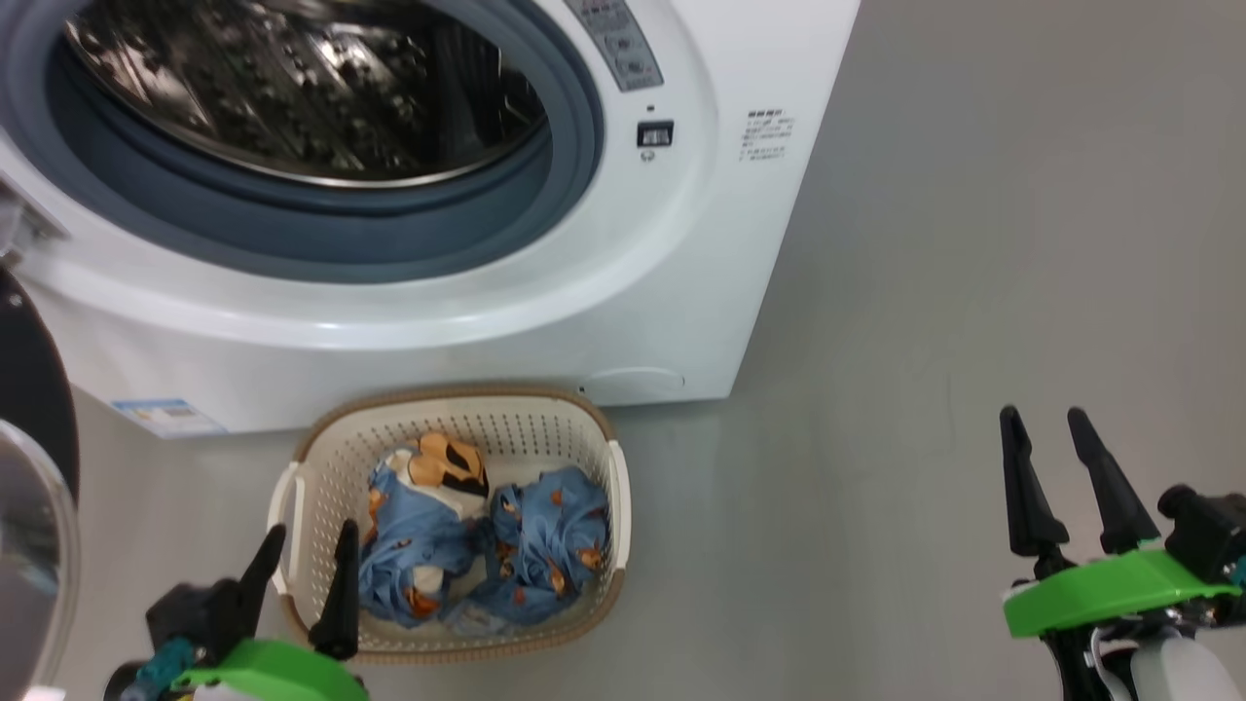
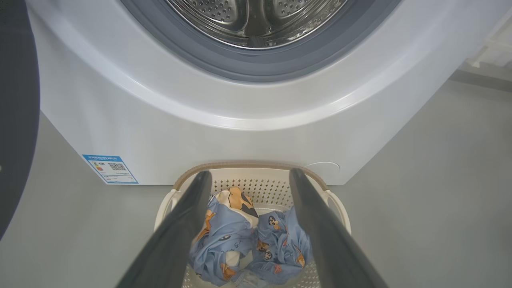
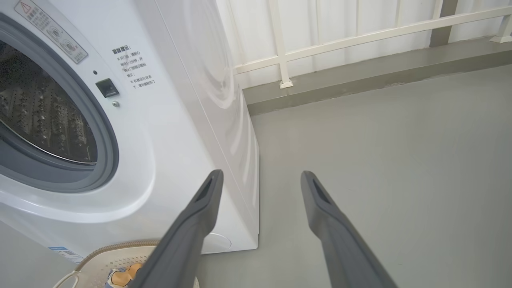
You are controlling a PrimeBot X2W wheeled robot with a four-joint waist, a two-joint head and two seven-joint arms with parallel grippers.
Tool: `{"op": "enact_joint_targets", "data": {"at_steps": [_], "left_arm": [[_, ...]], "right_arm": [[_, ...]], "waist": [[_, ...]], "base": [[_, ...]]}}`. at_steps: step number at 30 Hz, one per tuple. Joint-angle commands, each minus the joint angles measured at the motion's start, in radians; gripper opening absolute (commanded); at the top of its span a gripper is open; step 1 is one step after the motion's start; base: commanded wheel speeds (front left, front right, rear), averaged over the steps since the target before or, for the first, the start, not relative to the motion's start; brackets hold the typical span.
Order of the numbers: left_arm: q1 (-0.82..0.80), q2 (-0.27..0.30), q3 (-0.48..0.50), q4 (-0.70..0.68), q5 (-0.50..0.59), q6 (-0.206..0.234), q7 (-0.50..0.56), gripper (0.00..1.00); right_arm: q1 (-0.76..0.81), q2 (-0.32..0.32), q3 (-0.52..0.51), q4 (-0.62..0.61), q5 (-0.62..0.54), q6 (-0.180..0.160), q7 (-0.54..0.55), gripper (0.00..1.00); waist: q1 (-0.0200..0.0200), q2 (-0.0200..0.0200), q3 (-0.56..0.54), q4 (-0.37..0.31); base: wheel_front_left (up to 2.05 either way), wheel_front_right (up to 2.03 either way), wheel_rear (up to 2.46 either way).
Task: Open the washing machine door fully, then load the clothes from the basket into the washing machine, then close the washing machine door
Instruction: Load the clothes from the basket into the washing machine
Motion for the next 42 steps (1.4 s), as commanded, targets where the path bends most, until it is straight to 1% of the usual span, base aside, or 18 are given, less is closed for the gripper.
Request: {"op": "enact_joint_targets", "data": {"at_steps": [1,2,7,14,20,28,42], "left_arm": [[-0.064,0.012,0.02,0.023,0.013,-0.002,-0.006,1.0],[-0.064,0.012,0.02,0.023,0.013,-0.002,-0.006,1.0],[-0.152,0.019,-0.01,0.128,-0.003,-0.002,-0.006,1.0],[-0.275,0.045,-0.06,0.282,-0.026,-0.002,-0.006,1.0],[-0.366,0.067,-0.101,0.384,-0.052,-0.002,-0.006,1.0],[-0.482,0.098,-0.168,0.491,-0.077,-0.002,-0.006,1.0],[-0.63,0.159,-0.261,0.65,-0.121,-0.002,-0.006,1.0]], "right_arm": [[-0.039,0.001,0.025,-0.029,-0.012,0.002,-0.012,1.0],[-0.039,0.001,0.025,-0.029,-0.012,0.002,-0.012,1.0],[-0.085,0.012,0.035,-0.035,-0.017,0.002,-0.012,1.0],[-0.141,0.024,0.058,-0.043,-0.024,0.002,-0.012,1.0],[-0.185,0.034,0.08,-0.052,-0.029,0.002,-0.012,1.0],[-0.233,0.045,0.096,-0.064,-0.034,0.002,-0.012,1.0],[-0.276,0.06,0.121,-0.086,-0.034,0.002,-0.012,1.0]], "waist": [[0.0,-0.0001,0.067,-0.002],[0.0,-0.0001,0.067,-0.002],[0.0,-0.0001,0.137,-0.016],[0.0,-0.0001,0.222,-0.039],[0.0,-0.0001,0.292,-0.057],[0.0,-0.0001,0.389,-0.068],[0.0,-0.0001,0.509,-0.106]], "base": [[0.0,0.0,0.0],[0.0,0.0,0.0],[0.0,0.0,0.0],[0.0,0.0,0.0],[0.0,0.0,0.0],[0.0,0.0,0.0],[0.0,0.0,0.0]]}}
